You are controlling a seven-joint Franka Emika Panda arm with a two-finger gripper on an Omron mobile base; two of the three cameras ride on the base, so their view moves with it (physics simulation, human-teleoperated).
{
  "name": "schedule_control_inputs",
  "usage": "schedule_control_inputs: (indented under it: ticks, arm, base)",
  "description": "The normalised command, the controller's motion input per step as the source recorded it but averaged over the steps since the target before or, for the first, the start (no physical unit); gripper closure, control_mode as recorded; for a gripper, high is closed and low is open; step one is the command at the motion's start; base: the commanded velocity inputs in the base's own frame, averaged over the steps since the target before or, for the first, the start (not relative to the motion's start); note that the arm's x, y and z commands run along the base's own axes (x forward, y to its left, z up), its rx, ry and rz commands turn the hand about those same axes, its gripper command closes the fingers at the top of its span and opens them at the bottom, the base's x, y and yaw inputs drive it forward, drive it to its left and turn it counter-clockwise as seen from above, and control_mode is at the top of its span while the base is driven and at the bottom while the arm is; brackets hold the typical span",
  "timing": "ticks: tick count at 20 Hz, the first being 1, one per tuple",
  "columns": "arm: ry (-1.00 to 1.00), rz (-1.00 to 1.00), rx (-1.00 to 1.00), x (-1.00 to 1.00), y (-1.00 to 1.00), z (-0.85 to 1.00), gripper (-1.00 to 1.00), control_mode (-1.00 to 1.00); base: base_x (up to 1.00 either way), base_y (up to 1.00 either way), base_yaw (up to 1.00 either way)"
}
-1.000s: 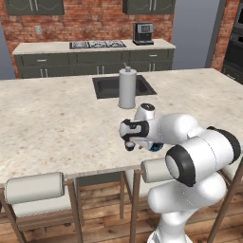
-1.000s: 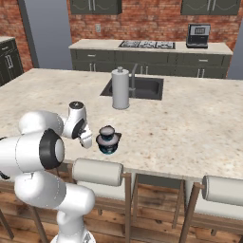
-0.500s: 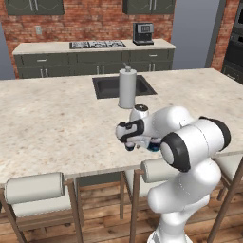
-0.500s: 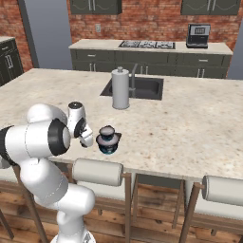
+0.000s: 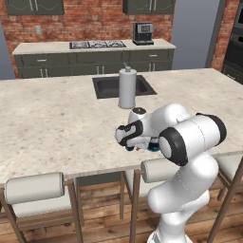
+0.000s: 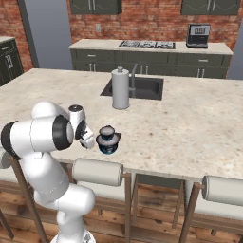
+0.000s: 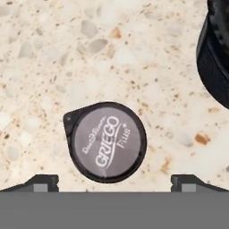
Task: Stack the yogurt containers by placing the smaller containers on top of the larger containers.
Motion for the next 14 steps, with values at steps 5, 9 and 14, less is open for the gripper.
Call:
schedule_control_inputs:
  ticks: [5,9,14]
  arm:
    - [0.00,0.04,-0.03,0.10,0.00,-0.17,-1.00,-1.00]
    - [0.00,0.04,-0.03,0.17,0.00,-0.16,-1.00,-1.00]
    - [0.00,0.05,-0.04,0.23,0.00,-0.15,-1.00,-1.00]
  base:
    - [0.00,0.00,0.00]
    - [0.00,0.00,0.00]
    - [0.00,0.00,0.00]
